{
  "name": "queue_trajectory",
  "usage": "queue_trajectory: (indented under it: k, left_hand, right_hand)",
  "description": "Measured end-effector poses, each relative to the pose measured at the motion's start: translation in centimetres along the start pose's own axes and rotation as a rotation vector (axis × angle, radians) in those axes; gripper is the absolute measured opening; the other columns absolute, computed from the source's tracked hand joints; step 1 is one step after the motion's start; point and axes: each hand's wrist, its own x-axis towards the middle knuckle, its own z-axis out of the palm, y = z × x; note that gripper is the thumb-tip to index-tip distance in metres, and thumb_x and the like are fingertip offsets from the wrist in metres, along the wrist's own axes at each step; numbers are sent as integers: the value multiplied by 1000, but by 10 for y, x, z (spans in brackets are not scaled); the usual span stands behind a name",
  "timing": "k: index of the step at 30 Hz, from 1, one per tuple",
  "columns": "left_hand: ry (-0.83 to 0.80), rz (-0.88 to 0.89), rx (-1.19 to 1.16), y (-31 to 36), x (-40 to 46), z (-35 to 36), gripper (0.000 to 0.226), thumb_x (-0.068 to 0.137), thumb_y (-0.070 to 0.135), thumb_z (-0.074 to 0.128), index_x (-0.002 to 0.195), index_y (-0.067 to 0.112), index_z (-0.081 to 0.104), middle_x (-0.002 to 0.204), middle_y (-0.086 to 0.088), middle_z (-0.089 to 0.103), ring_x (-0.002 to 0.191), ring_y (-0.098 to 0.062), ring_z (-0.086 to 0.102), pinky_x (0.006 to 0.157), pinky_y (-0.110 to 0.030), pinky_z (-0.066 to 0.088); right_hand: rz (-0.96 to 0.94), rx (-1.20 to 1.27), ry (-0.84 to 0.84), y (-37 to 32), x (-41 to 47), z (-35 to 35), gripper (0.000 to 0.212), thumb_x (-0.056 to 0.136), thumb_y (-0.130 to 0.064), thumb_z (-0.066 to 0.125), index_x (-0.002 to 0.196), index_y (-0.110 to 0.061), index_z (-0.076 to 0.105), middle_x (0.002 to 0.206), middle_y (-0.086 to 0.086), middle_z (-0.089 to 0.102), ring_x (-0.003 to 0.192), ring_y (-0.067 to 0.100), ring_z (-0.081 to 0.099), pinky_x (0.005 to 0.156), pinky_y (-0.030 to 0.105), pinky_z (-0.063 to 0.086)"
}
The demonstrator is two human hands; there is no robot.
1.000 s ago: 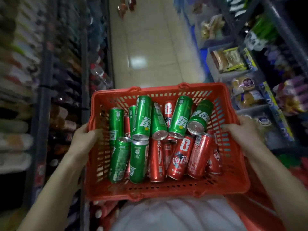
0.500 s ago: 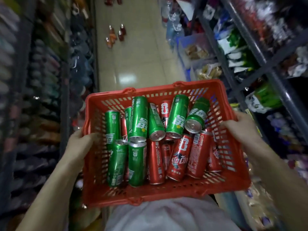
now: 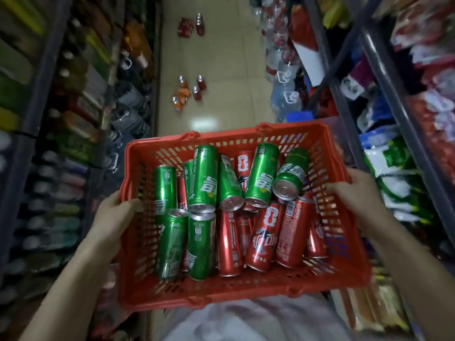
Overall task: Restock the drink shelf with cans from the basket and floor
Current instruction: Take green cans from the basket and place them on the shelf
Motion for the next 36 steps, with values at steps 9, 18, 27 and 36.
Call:
queue_trajectory:
  k: [9,18,27,36]
  left_hand:
    - [17,-33,-44,191,182,70,20,88,-2,58,94,14,68,83,-18,68,66,-29,62,65,-33,50]
    - [34,-62,-40,409,364,126,21,87,-4,58,89,16,67,84,-19,67,71,-31,63,73,-42,53]
    - [127,-157,-160,598,504,200,15,84,7,66,93,19,65,104,-24,71,95,-42,69,96,-59,55]
    - [204,-254,-330,739,659,256,14,91,8,68,102,16,66,103,-20,71,89,-34,67,97,-56,55]
  right_hand:
    - [-88,-86,-24,-203,243,42,34,51,-28,70,84,-26,74,68,6,73,66,36,71,70,58,62]
    - [-68,-129,-21,-387,455,92,8,69,-12,74,75,-16,70,69,1,71,68,27,67,71,38,55]
    - [-155,-171,-190,-576,711,143,34,56,-24,72,89,-33,77,75,-1,78,73,29,75,77,55,63]
    - [-338,-412,-248,-792,909,213,11,75,-9,73,84,-16,71,76,1,72,79,31,69,73,38,55]
